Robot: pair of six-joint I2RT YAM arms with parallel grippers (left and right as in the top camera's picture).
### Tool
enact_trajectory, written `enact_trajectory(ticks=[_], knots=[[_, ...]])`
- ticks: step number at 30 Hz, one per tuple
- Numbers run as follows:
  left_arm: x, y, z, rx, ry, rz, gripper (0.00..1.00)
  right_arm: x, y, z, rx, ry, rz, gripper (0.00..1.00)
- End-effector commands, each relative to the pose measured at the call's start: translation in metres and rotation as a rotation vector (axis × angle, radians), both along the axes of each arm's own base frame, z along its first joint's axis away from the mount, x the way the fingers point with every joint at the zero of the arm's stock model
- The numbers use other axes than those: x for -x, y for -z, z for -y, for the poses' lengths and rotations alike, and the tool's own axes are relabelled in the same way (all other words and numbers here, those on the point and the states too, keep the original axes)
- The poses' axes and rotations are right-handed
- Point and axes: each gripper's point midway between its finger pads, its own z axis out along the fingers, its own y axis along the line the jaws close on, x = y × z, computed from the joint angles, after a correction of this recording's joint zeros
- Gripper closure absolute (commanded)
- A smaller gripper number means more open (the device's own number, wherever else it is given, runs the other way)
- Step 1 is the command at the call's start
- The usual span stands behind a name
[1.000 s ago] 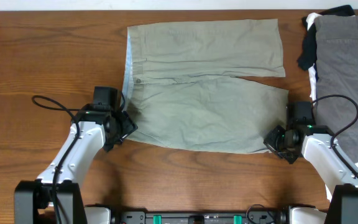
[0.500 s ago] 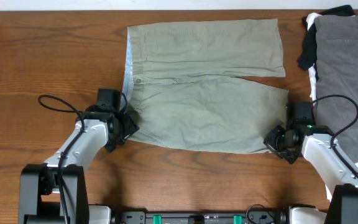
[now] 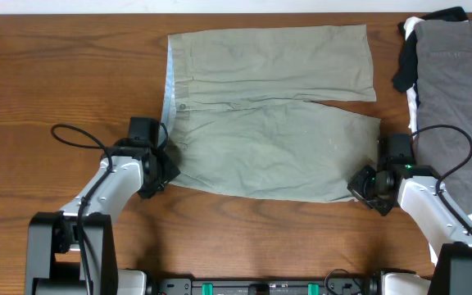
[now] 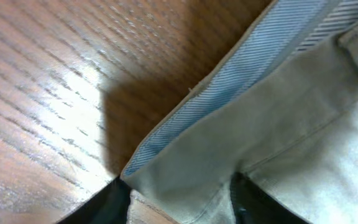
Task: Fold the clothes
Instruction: 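Close both grippers on the trousers' near edge and hem, then lift near edge with both grippers and fold it toward the far edge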
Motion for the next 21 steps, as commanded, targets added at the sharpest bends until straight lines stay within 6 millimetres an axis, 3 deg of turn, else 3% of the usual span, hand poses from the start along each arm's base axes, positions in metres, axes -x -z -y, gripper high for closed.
enact_trajectory(ticks=[1, 5, 7, 10, 14, 21], knots=[[0.008, 0.009, -0.002, -0.003, -0.01, -0.042, 0.56, -0.006, -0.003, 0.004, 0.002, 0.001, 0.012, 0.94], [0.008, 0.009, -0.002, -0.003, -0.01, -0.042, 0.64, -0.005, -0.003, 0.004, 0.002, 0.001, 0.009, 0.95], [0.008, 0.009, -0.002, -0.003, -0.01, -0.042, 0.72, -0.004, -0.002, 0.004, 0.002, 0.001, 0.006, 0.98], [0.008, 0.009, -0.002, -0.003, -0.009, -0.042, 0.93, -0.005, -0.003, 0.004, 0.003, -0.01, 0.008, 0.99], [0.003, 0.002, -0.001, -0.01, 0.042, -0.018, 0.94, -0.008, -0.01, 0.004, 0.005, -0.017, 0.005, 0.99], [0.004, -0.03, -0.002, -0.01, 0.053, 0.014, 0.94, -0.017, -0.05, 0.013, 0.061, -0.061, -0.033, 0.99]])
